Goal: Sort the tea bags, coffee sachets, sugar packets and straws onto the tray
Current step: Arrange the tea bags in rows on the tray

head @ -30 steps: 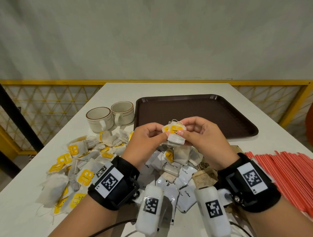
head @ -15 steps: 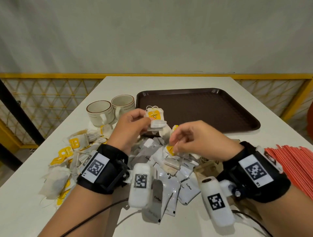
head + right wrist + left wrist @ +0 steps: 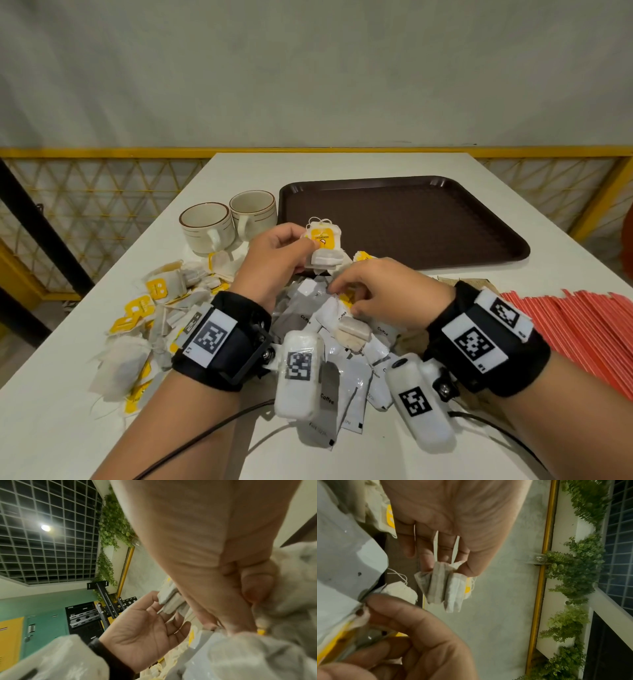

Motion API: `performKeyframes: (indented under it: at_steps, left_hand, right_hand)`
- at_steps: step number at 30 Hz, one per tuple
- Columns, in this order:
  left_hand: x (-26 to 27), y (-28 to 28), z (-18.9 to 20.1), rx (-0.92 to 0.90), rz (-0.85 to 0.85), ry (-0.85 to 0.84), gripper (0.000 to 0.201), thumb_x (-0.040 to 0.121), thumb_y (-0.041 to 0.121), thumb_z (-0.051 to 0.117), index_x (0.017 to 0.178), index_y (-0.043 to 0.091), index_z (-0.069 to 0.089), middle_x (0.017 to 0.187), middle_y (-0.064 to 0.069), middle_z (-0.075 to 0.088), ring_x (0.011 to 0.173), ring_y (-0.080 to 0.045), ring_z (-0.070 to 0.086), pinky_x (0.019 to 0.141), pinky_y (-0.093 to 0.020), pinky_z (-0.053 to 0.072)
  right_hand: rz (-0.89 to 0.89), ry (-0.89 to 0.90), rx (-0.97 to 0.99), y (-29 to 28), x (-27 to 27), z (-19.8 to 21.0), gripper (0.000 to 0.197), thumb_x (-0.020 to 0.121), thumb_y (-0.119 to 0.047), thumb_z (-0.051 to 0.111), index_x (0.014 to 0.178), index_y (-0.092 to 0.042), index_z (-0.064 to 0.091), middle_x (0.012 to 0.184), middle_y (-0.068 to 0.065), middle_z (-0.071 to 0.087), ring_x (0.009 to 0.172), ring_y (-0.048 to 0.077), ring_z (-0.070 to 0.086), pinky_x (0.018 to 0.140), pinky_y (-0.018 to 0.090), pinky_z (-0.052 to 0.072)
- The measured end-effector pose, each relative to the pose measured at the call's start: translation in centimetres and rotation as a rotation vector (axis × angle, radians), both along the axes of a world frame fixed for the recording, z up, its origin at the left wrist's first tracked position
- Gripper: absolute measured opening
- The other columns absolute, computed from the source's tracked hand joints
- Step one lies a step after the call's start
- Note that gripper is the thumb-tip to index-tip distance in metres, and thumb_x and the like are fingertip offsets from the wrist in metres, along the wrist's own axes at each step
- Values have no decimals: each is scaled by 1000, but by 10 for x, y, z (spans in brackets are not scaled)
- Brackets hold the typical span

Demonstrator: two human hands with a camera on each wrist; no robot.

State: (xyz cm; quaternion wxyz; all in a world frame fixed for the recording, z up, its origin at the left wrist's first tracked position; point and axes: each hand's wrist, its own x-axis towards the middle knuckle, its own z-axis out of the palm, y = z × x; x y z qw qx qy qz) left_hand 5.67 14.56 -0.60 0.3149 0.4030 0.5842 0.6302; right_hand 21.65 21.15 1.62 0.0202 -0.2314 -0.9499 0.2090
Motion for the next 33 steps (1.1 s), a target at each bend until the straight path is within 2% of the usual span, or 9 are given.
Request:
performKeyframes:
  at_steps: [2, 6, 9, 14, 18, 20, 23, 27, 33]
  left_hand:
    - [0, 0, 0, -2, 8, 3, 20, 86, 4, 61, 69, 16, 61, 57, 10, 60, 61, -7, 56, 58, -17, 46]
    - [-3, 0, -2, -2, 6, -11, 26, 85, 7, 62, 63, 21, 63, 56, 4, 52, 62, -13, 50, 60, -21, 45]
    - [-3, 0, -2, -3, -6, -22, 26, 85, 8, 63, 63, 22, 64, 58, 0, 51, 63, -15, 50, 58, -19, 45]
    - [-2, 0, -1, 6, -18, -18, 22, 86, 7, 62, 68, 19, 63, 56, 5, 55, 62, -12, 53, 57, -17, 46]
    - [-2, 0, -1, 0, -26, -7, 18, 87, 9, 62, 70, 17, 63, 57, 7, 57, 65, -11, 54, 59, -16, 46]
    - [-2, 1, -2, -8, -27, -2, 17, 87, 9, 62, 72, 16, 63, 58, 7, 57, 67, -13, 54, 58, -15, 46]
    - [-2, 1, -3, -13, -26, -4, 18, 87, 9, 62, 71, 16, 63, 60, 5, 56, 69, -17, 52, 61, -18, 46]
    - [-2, 0, -2, -21, -28, -1, 24, 86, 10, 63, 65, 21, 64, 66, -3, 54, 75, -24, 51, 71, -28, 47]
    - [1, 0, -2, -46, -52, 6, 16, 85, 8, 63, 71, 15, 65, 68, -10, 50, 74, -25, 45, 66, -30, 42]
  right_hand:
    - [14, -43, 23, 3, -2, -1, 42, 84, -9, 68, 123, -23, 62, 88, -21, 48, 67, -11, 42, 62, -3, 34]
    - [-34, -35, 12, 12, -3, -6, 37, 77, -7, 73, 110, -22, 66, 82, -13, 54, 71, 1, 47, 59, 6, 37]
    - [-68, 8, 0, 16, 1, -3, 27, 76, -8, 75, 99, -21, 70, 75, -12, 58, 67, -1, 52, 61, 7, 40]
    - [-87, 257, -165, 21, 19, 19, 19, 80, -4, 72, 91, -20, 69, 74, -5, 71, 72, 2, 66, 69, 12, 48]
    - [-179, 517, -351, 27, 33, 37, 23, 82, 0, 69, 99, -17, 68, 80, 3, 62, 75, 23, 68, 68, 37, 60]
    - [-177, 572, -384, 29, 38, 44, 32, 81, 4, 69, 105, -16, 66, 84, 5, 61, 71, 18, 67, 67, 33, 60]
    - [-144, 478, -330, 35, 46, 51, 40, 75, 2, 75, 107, -20, 66, 84, 1, 67, 69, 7, 65, 73, 21, 55]
    - [-40, 222, -373, 34, 55, 54, 25, 74, -8, 77, 95, -20, 71, 83, 0, 72, 76, 14, 69, 75, 23, 56]
    - [51, -166, -179, 49, 58, 50, 12, 82, -16, 73, 88, -26, 74, 82, 0, 72, 75, 17, 65, 74, 29, 51]
